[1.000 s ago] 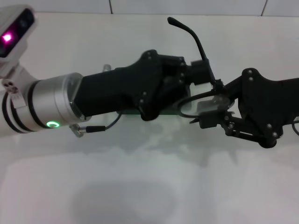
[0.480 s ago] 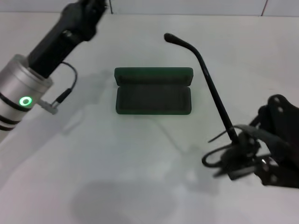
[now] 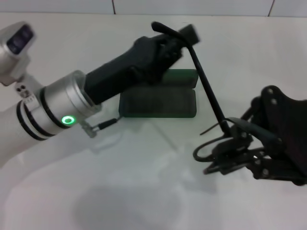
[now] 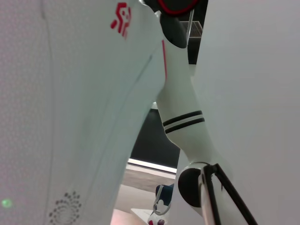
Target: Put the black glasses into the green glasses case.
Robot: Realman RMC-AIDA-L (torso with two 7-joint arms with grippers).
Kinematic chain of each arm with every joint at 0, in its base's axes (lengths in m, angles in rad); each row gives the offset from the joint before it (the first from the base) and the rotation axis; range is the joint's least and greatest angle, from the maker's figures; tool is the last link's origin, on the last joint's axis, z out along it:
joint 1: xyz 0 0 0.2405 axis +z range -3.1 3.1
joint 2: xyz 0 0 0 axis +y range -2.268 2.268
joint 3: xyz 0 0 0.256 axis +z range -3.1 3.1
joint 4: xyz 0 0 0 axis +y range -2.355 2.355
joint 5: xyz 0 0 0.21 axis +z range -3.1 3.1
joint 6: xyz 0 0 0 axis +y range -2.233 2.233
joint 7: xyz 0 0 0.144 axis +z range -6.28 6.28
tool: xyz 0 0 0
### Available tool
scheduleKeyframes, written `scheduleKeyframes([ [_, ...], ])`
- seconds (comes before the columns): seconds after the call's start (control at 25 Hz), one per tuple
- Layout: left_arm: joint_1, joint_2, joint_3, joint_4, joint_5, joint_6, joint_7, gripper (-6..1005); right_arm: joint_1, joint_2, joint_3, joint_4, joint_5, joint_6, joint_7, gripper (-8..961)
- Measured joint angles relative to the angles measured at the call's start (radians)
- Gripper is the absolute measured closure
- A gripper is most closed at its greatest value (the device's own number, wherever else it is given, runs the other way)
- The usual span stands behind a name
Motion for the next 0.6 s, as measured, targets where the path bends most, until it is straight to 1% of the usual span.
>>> scheduleKeyframes([
  [0.08, -0.014, 0.000, 0.038, 0.004, -0.022, 0.023, 0.000, 958, 0.030, 0.000, -0.003, 0.044, -0.011, 0.009, -0.009, 837],
  [0.12, -0.020, 0.000, 0.050, 0.007, -0.030, 0.038, 0.000, 958, 0.030, 0.000, -0.003, 0.044, -0.011, 0.009, -0.009, 837],
  [0.2, -0.024, 0.000, 0.055, 0.008, -0.033, 0.058, 0.000, 958, 0.040, 0.001, -0.010, 0.065, -0.016, 0.022, -0.013, 836],
  [0.44, -0.032, 0.003, 0.091, 0.008, -0.025, 0.106, 0.012, 958, 0.045, 0.002, -0.025, 0.102, -0.018, 0.102, -0.020, 835],
  [0.6, -0.033, 0.003, 0.111, 0.008, -0.024, 0.111, 0.015, 958, 0.040, 0.002, -0.024, 0.111, -0.018, 0.129, -0.022, 834],
])
